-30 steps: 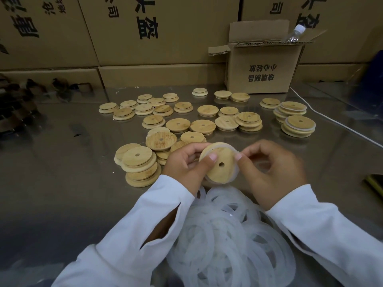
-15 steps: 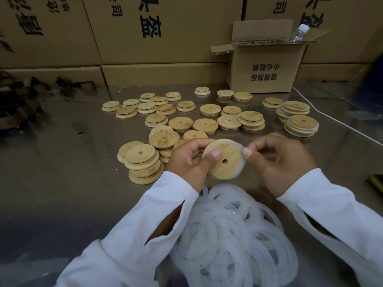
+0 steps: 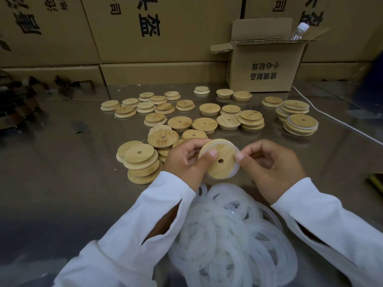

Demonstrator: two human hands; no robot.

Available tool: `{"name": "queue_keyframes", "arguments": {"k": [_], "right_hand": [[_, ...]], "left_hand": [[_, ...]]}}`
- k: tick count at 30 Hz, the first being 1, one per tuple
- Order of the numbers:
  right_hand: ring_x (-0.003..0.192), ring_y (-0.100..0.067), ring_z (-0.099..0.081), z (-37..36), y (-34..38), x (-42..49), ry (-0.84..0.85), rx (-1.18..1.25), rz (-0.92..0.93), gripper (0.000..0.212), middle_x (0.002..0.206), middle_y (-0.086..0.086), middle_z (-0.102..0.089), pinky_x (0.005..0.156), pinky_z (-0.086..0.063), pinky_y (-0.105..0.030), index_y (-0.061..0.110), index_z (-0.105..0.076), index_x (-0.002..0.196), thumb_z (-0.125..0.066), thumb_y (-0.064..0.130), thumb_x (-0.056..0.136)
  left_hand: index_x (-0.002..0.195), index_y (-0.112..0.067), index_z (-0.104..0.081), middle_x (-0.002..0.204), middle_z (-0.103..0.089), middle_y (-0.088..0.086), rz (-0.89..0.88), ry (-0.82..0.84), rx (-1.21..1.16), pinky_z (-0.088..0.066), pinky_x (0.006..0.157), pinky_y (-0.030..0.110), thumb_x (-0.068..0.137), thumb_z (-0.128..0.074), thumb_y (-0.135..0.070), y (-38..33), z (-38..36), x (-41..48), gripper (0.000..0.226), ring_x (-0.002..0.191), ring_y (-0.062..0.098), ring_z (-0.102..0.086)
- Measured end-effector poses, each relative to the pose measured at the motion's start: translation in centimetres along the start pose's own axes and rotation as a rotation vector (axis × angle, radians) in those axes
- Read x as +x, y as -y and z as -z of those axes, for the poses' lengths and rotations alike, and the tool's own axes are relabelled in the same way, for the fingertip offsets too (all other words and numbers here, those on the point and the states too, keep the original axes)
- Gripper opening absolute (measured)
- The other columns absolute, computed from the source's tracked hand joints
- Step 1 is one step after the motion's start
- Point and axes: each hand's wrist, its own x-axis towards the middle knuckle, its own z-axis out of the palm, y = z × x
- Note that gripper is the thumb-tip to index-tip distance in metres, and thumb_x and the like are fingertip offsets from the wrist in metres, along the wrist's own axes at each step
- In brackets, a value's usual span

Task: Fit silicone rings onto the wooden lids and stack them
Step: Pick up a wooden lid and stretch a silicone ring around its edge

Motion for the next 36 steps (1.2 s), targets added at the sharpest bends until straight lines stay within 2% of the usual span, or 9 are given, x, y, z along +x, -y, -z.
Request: {"name": "queue_keyframes", "arguments": {"k": [2,8,11,16,18,20,23,29,36], "right_hand": [[0.073,-0.014,-0.062,-0.2,-0.1,-0.1,-0.029,-0.012,0.001,0.006,0.072,0.007,-0.066,0.07,-0.05,-0.029,0.026,-0.061,0.07,-0.066,0.027,0.074],[0.068,-0.001,-0.06,-0.3,0.1,-0.3,-0.062,-0.105,0.048,0.006,0.07,0.014,-0.064,0.066,-0.045,-0.019,0.029,-0.06,0.071,-0.064,0.03,0.076],[0.071,-0.002,-0.061,-0.2,-0.1,-0.3,-0.061,-0.155,0.062,0.012,0.073,0.016,-0.064,0.066,-0.046,-0.02,0.031,-0.06,0.071,-0.065,0.026,0.08],[0.071,-0.009,-0.063,-0.1,-0.3,-0.1,-0.075,-0.155,0.049,0.018,0.072,0.012,-0.065,0.066,-0.051,-0.029,0.03,-0.059,0.068,-0.065,0.019,0.081],[0.07,-0.006,-0.062,-0.1,-0.3,-0.1,-0.072,-0.157,0.062,0.02,0.071,0.014,-0.064,0.066,-0.05,-0.024,0.03,-0.058,0.066,-0.066,0.018,0.08],[0.069,-0.003,-0.06,-0.2,-0.2,-0.2,-0.057,-0.154,0.085,0.02,0.069,0.015,-0.063,0.063,-0.046,-0.011,0.03,-0.059,0.066,-0.066,0.017,0.079],[0.071,-0.002,-0.059,-0.2,0.0,-0.2,-0.027,-0.136,0.091,0.017,0.068,0.015,-0.063,0.062,-0.044,-0.006,0.027,-0.061,0.067,-0.066,0.017,0.079],[0.079,-0.009,-0.058,0.3,0.5,0.3,-0.019,-0.124,0.09,0.017,0.085,0.009,-0.06,0.072,-0.045,-0.018,0.027,-0.062,0.066,-0.068,0.016,0.078],[0.081,-0.013,-0.058,0.7,0.9,0.6,0.075,-0.162,0.045,0.018,0.084,0.007,-0.06,0.077,-0.046,-0.026,0.03,-0.06,0.066,-0.066,0.02,0.079]], "left_hand": [[0.091,-0.016,-0.064,0.092,-0.068,0.007,0.015,-0.008,-0.012,-0.055,0.082,0.044,0.084,-0.06,-0.005,0.0,0.0,0.0,0.014,0.088,0.021,-0.065],[0.091,-0.019,-0.066,0.096,-0.069,0.012,0.08,-0.048,-0.088,-0.051,0.082,0.058,0.071,-0.07,-0.019,0.2,0.0,0.1,0.02,0.094,0.031,-0.066],[0.093,-0.017,-0.065,0.095,-0.069,0.012,0.096,-0.04,-0.101,-0.05,0.084,0.058,0.079,-0.067,-0.01,0.4,0.0,0.1,0.016,0.093,0.029,-0.066],[0.095,-0.015,-0.064,0.097,-0.068,0.013,0.088,-0.002,-0.061,-0.052,0.087,0.048,0.082,-0.061,-0.003,0.5,-0.1,0.2,0.018,0.096,0.028,-0.065],[0.092,-0.018,-0.064,0.095,-0.068,0.01,0.064,0.013,-0.01,-0.054,0.084,0.042,0.082,-0.061,-0.004,0.6,-0.1,0.2,0.017,0.093,0.025,-0.065],[0.088,-0.022,-0.064,0.088,-0.069,0.004,0.056,0.023,0.032,-0.055,0.081,0.037,0.083,-0.062,-0.008,0.7,-0.1,0.1,0.015,0.088,0.021,-0.065],[0.088,-0.024,-0.065,0.087,-0.069,0.006,0.061,0.025,0.057,-0.053,0.085,0.047,0.085,-0.06,-0.011,0.8,0.0,0.2,0.014,0.091,0.026,-0.066],[0.087,-0.024,-0.066,0.089,-0.07,0.008,0.047,0.017,0.024,-0.05,0.086,0.055,0.083,-0.064,-0.014,0.5,0.3,0.3,0.011,0.094,0.031,-0.065],[0.093,-0.018,-0.065,0.088,-0.068,0.009,0.028,0.035,-0.015,-0.054,0.079,0.048,0.087,-0.055,-0.008,0.3,0.6,0.4,0.015,0.091,0.03,-0.064]]}}
